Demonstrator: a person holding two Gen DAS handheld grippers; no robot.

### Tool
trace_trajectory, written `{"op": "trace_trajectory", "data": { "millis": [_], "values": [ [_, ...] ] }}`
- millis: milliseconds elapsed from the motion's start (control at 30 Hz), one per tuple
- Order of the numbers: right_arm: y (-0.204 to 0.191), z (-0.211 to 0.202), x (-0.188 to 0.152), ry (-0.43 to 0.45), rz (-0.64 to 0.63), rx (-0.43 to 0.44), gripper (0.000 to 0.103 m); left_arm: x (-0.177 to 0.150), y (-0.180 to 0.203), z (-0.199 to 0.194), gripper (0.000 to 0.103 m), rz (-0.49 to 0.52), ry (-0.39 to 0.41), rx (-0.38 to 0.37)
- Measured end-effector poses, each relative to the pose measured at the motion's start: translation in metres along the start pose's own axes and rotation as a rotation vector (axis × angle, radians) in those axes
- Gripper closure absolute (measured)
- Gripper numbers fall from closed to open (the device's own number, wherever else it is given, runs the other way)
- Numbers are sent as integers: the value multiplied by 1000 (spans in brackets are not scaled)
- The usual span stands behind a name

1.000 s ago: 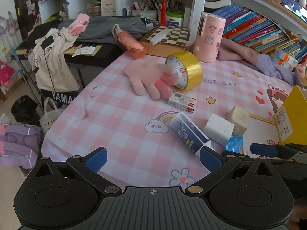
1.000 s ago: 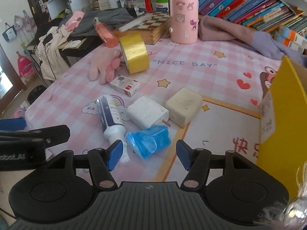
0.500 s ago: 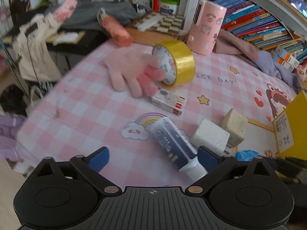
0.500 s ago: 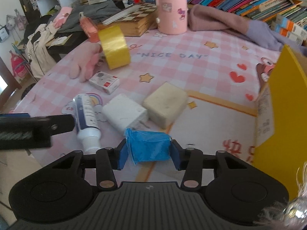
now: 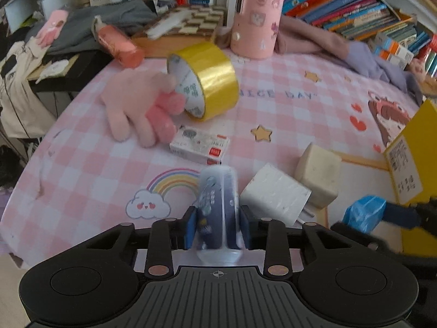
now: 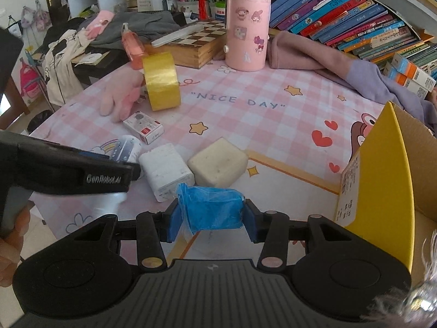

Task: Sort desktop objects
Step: 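Grasp the blue-capped white tube with the left gripper while right holds blue item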

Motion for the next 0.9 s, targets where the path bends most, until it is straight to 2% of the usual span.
{"op": "trace_trajectory", "data": {
  "millis": [133,267,333,433,567,900],
  "values": [
    [6,3,1,-19,18,-7,60,-4,-2,-1,71,29,12,4],
    [10,3,7,-42,42,-58,60,-7,-5,-2,71,37,6,9],
    [10,-3,16,-14,70,-63,60,-10,-7,0,71,42,-26,3],
    [6,-11,33,47,110,-71,60,-11,-5,-1,70,111,-39,9],
    [-2,-19,52,123,95,-81,60,-11,-2,-1,70,137,-47,15],
    [2,-34,62,144,44,-113,60,-14,-2,-3,70,136,-25,16]
  ]
}}
Point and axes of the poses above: each gripper's, at about its wrist camera, not at the fingertips, and z roughly the way its jaws point, y to its right, x to its top, the point moved 4 cm from there along z, roughly the way its jaws point, and after that the axes turned 10 degrees about x, right-handed, at the moved point
